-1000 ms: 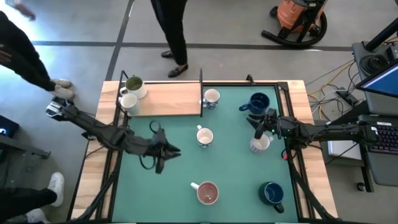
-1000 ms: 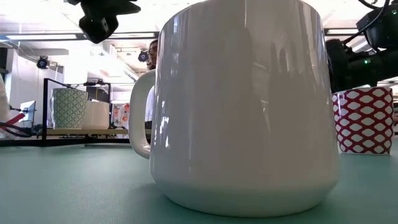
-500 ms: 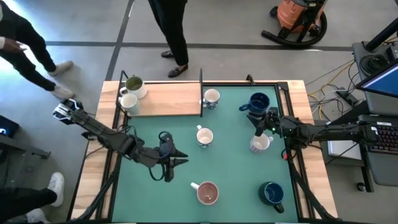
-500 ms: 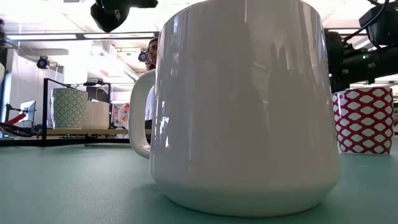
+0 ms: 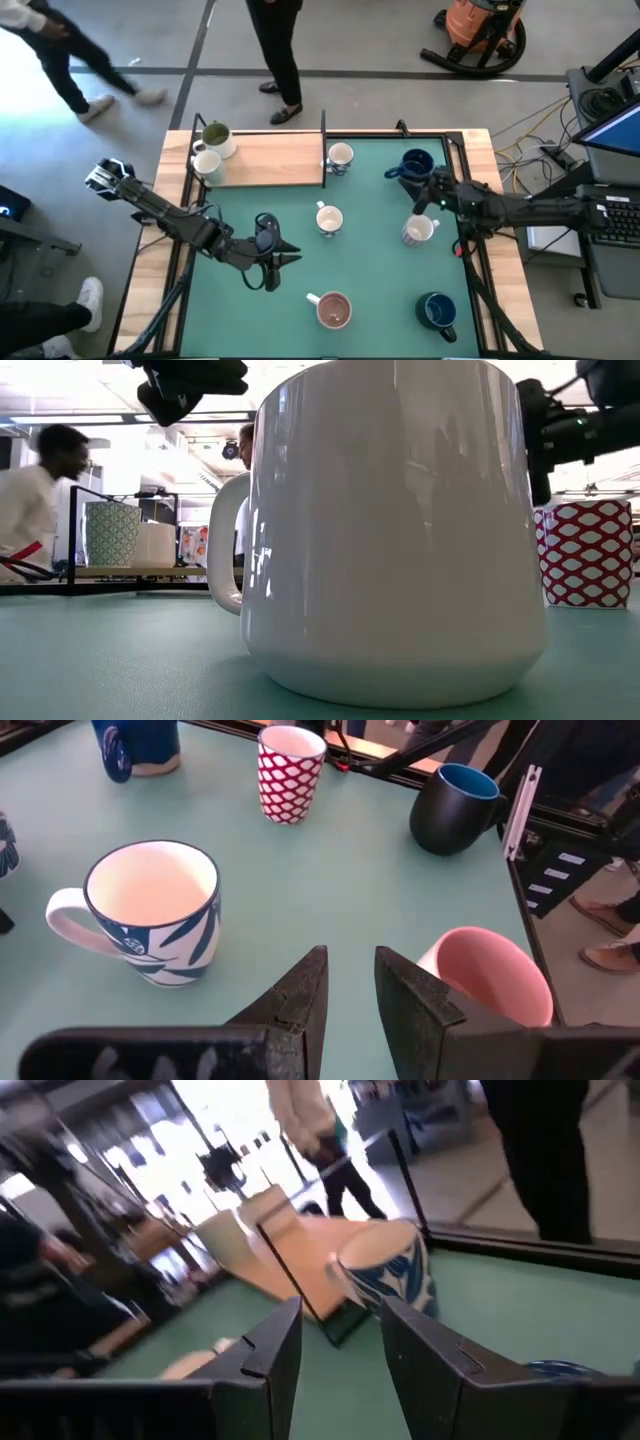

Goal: Place coffee mugs
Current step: Move the bottom blue patterned mug to the center of the table

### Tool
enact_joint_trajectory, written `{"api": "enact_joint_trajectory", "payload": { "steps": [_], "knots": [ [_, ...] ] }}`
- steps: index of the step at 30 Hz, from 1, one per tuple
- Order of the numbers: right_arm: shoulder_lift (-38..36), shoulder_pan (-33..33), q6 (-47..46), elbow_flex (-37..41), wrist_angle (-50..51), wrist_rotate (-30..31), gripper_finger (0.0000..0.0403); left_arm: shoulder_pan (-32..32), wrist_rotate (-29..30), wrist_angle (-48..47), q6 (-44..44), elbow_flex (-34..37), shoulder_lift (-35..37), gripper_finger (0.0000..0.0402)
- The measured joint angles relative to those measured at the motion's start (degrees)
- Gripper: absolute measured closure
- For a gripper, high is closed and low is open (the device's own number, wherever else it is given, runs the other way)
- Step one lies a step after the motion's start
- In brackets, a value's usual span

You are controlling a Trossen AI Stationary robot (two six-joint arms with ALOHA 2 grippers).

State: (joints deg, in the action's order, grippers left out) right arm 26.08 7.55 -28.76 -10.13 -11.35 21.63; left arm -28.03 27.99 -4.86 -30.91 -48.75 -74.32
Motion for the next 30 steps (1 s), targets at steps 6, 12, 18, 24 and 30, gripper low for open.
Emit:
{"api": "enact_joint_trajectory", "payload": {
  "steps": [6,12,18,24,30],
  "knots": [
    [7.25,0.00,2.35,-12.82,19.60,0.46,0.0275,0.00,0.00,-0.20,0.11,0.02,0.00,0.0333],
    [15.88,0.00,10.03,-22.58,31.65,0.44,0.0275,0.00,0.00,-0.48,0.14,0.02,0.01,0.0333],
    [23.15,0.00,26.19,-26.66,31.68,-4.12,0.0275,0.00,-0.02,-2.25,-0.06,0.04,0.02,0.0333],
    [30.25,0.12,37.34,-29.68,29.73,-4.06,0.0275,-0.02,0.00,-2.45,-0.27,0.04,0.04,0.0333],
    [37.92,2.77,43.81,-33.89,26.68,-4.08,0.0275,-0.04,-0.02,-2.52,-0.88,0.04,0.32,0.0333]
  ]
}}
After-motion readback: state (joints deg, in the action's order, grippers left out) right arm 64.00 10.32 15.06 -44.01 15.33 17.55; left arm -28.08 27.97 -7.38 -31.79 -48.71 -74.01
